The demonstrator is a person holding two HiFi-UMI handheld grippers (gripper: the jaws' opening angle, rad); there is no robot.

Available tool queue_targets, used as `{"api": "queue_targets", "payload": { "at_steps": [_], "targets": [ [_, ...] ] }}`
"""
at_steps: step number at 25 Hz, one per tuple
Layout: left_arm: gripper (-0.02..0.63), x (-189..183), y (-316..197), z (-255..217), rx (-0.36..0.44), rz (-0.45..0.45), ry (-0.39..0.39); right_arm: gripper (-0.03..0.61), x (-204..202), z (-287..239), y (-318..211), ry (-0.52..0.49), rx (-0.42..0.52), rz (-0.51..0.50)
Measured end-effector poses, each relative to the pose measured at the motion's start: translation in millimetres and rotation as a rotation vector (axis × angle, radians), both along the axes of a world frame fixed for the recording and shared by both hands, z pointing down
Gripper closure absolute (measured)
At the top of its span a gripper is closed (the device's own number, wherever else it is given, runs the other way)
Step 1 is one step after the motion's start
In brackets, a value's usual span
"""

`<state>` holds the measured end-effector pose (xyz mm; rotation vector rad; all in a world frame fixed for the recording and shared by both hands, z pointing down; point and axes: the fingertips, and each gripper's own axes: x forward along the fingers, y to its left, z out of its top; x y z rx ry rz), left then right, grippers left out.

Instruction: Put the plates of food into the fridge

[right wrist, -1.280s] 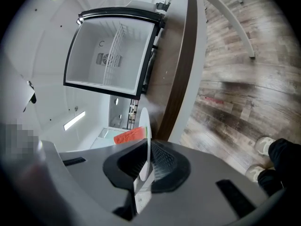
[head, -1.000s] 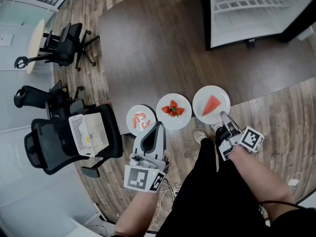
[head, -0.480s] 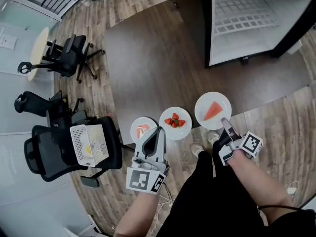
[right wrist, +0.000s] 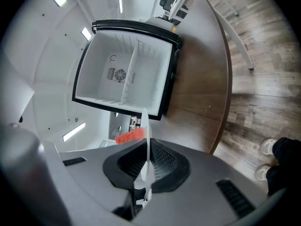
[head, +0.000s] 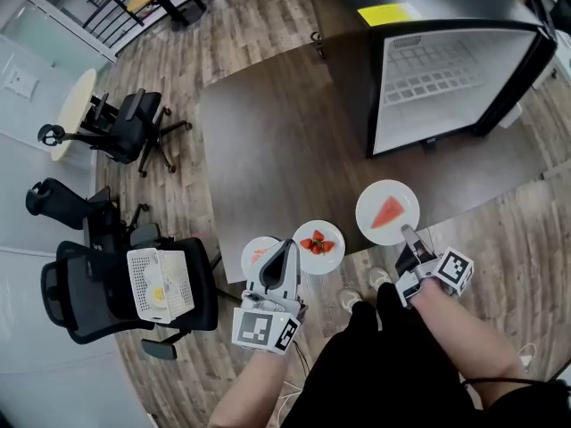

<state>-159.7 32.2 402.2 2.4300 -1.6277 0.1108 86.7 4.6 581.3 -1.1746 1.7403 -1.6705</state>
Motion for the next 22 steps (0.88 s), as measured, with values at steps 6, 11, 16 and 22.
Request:
{"api": "queue_targets", "payload": {
  "at_steps": [6, 11, 16, 22],
  "targets": [
    [0.611, 1.3, 0.1, -22.5, 0.034, 0.050, 0.016, 0.563, 9.8, -27.6, -5.4, 0.010, -0.014, 0.056],
    [0.611, -3.1, -3.7, -31.3, 0.054, 0.070, 0.019, 0.563, 19.9, -57.6, -16.3, -0.006, 0.020, 0.104],
    [0.611, -3.1, -19.6, -44.5, 0.082, 0.062, 0.022, 0.563, 33.6, -79.7, -35.7, 0.002, 0.046, 0.146],
    [0.611, 8.1, -41.2, -55.7, 0.103, 0.045, 0.018, 0.563, 49.9, -86.7, -60.3, 0.005, 0.047, 0.149]
  ]
}}
